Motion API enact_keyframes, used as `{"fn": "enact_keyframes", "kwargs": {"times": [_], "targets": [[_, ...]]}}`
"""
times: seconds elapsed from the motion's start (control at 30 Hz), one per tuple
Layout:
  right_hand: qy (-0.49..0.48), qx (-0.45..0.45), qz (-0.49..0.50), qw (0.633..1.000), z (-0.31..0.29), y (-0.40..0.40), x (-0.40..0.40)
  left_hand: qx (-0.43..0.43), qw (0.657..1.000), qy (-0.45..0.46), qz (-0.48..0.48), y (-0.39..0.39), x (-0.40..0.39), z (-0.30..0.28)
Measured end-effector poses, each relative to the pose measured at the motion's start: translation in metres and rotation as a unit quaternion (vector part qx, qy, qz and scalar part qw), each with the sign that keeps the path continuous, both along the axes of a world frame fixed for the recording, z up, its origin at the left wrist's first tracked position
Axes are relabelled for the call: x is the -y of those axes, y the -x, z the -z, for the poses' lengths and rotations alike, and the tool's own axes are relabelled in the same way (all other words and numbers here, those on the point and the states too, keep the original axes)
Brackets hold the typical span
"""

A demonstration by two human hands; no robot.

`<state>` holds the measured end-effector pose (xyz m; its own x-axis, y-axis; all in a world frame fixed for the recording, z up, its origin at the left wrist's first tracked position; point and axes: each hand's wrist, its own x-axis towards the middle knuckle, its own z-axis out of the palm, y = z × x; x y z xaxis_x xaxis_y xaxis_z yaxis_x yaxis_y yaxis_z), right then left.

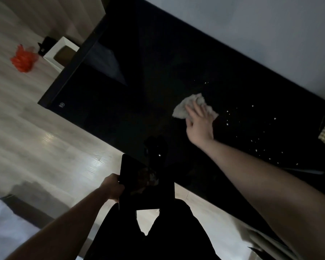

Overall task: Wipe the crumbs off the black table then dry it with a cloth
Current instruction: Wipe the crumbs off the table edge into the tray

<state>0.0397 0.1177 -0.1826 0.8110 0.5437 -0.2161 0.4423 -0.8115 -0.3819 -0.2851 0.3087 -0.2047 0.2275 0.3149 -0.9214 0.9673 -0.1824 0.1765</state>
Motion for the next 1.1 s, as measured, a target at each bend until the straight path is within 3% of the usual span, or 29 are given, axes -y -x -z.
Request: {"fn": "enact_keyframes", "kwargs": {"times": [0.27,0.43,0.6,0.73,1.1], "targets": [[-0.100,-0.135,0.011,0.986,-0.020,0.191,0.002,-0.007,0.997,-0.011,0.076,-0.011,-0.014,-0.010],[-0.165,-0.248,0.096,0.950,-0.048,0.219,-0.007,-0.015,0.994,-0.033,0.101,-0.014,-0.013,-0.020],[-0.240,-0.182,0.179,0.936,-0.069,0.153,0.014,-0.015,0.992,-0.032,0.118,-0.013,-0.011,-0.021],[-0.189,-0.117,0.251,0.942,-0.066,0.059,0.039,-0.016,0.993,-0.028,0.113,-0.015,-0.009,-0.018],[-0.110,-0.037,0.209,0.971,-0.037,-0.142,0.005,-0.015,0.999,-0.003,0.045,-0.018,-0.007,-0.004]]}}
